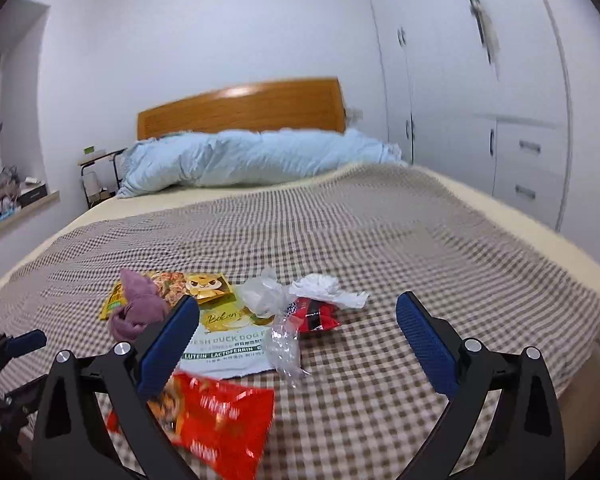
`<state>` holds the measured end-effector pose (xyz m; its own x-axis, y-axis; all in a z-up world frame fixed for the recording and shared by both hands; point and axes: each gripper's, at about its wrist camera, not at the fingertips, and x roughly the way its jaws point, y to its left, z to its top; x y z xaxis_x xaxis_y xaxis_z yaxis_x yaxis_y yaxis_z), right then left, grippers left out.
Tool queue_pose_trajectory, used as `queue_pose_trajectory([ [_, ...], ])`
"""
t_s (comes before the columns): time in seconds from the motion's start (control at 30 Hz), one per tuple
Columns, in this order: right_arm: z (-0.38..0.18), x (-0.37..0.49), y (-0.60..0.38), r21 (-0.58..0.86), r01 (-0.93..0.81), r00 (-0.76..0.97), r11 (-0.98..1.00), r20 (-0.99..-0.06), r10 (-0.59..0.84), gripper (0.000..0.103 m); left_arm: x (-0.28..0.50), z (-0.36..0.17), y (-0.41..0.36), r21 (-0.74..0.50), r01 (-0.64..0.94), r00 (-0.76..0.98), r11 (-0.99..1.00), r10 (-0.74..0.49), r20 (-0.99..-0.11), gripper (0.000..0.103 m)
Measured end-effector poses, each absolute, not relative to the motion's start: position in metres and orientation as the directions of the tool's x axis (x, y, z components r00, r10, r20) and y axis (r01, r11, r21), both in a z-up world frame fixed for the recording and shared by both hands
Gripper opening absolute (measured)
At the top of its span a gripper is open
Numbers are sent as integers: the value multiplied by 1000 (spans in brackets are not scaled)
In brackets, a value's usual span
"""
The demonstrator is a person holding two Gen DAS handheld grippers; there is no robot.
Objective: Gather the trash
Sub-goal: 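Reach the right tool to the crumpled clear plastic bag and close on it, then lift the clear plastic bag off the bed with the right tool, then reach the left tool to the purple cloth and close on it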
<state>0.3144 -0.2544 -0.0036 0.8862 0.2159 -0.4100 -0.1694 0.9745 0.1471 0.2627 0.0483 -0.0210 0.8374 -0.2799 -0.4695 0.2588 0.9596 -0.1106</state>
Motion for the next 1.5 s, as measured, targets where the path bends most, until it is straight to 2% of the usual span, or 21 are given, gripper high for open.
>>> queue_pose_trajectory([
  [0.13, -16, 353, -242, 154, -169, 799, 974, -557, 226, 95, 282, -12, 46, -94, 258, 849, 961, -272, -453, 95],
  [0.23, -27, 372, -228, 137, -184, 747, 973, -624, 229, 93, 298, -8, 45, -91, 261, 847, 961, -273, -455, 96],
  [0.27, -31, 379, -226, 139, -180, 726, 974, -649, 227, 88, 302, -8, 45, -88, 261, 848, 961, -271, -456, 96],
  [0.3, -34, 383, -225, 146, -180, 710, 973, -665, 231, 69, 306, -7, 46, -85, 255, 850, 963, -265, -454, 95],
  [0.33, -41, 388, -225, 170, -170, 684, 971, -688, 241, 62, 310, -8, 48, -90, 247, 852, 965, -261, -454, 96],
  [0.5, -66, 403, -224, 213, -146, 597, 966, -760, 257, 61, 324, -18, 60, -141, 216, 843, 966, -258, -472, 96],
  [0.57, -71, 404, -222, 199, -146, 582, 969, -774, 247, 47, 328, -21, 61, -149, 210, 838, 966, -257, -482, 96],
  [0.6, -73, 404, -223, 201, -145, 575, 969, -780, 247, 37, 329, -24, 62, -155, 208, 834, 966, -258, -487, 96],
  [0.8, -65, 397, -226, 213, -131, 622, 968, -743, 248, 35, 333, -33, 62, -157, 191, 823, 969, -245, -512, 96],
  [1.07, -44, 376, -257, 276, -60, 734, 959, -639, 229, 35, 336, -34, 65, -141, 148, 826, 979, -200, -527, 96],
  [1.3, -39, 378, -272, 337, -32, 752, 941, -612, 245, 35, 352, -27, 60, -161, 136, 831, 978, -201, -519, 95],
  [1.5, -38, 370, -268, 316, -30, 766, 948, -602, 225, 35, 367, -39, 51, -99, 65, 813, 993, -110, -572, 95],
])
